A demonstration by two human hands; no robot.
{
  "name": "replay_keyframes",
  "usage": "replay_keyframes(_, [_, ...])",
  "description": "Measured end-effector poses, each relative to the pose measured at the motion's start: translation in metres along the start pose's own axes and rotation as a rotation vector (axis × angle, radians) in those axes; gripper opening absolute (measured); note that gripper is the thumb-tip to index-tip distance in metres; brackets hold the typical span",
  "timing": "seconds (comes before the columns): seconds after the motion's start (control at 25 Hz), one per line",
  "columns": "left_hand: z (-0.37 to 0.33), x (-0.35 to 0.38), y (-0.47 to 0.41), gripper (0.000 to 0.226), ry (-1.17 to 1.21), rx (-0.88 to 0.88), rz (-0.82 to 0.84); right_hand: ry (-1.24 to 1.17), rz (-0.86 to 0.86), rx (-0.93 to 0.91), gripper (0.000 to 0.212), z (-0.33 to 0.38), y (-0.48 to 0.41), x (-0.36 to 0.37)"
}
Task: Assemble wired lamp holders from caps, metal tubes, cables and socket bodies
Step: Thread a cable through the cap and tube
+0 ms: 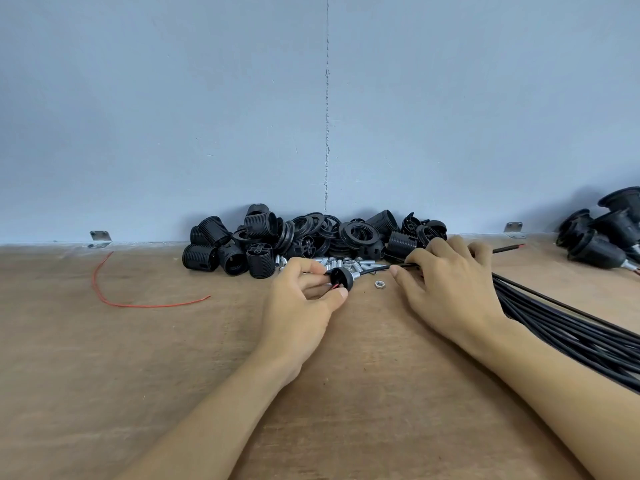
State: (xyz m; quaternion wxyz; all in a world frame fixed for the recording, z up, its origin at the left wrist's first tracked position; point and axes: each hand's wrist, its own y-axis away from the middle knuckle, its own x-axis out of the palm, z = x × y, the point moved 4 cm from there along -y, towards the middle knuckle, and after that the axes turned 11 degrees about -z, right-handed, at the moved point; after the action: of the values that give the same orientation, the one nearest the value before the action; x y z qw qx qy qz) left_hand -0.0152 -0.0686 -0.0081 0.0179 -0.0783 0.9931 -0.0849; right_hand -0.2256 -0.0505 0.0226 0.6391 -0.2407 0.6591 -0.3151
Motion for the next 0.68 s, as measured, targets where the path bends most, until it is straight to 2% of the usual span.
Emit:
replay_keyframes(0.2, [0.000, 0.003, -0.001, 0.029, -0.066, 0.041, 0.059, -0.016, 0.041, 0.064, 0.029, 0.005, 0.002, 0.001])
replay_keyframes(0.32, [-0.002, 0.005, 0.000, 0.030, -0.079, 0.072, 0.086, -0.267, 0.005, -0.018, 0.030, 0.022, 0.006, -0.006])
replay_keyframes(0.44, [-0.004, 0.004, -0.001, 0.028, -0.083, 0.096, 0.065, -0.571, 0.153, -0.174, 0.047, 0.042, 0.014, -0.007])
replay_keyframes(0.52, [-0.005, 0.003, -0.002, 0.025, -0.090, 0.109, 0.058, -0.665, 0.223, -0.240, 0.044, 0.047, 0.017, -0.004])
replay_keyframes(0.68, [-0.007, 0.004, -0.001, 0.022, -0.117, 0.130, 0.085, -0.736, 0.196, -0.167, 0.039, 0.039, 0.014, -0.001])
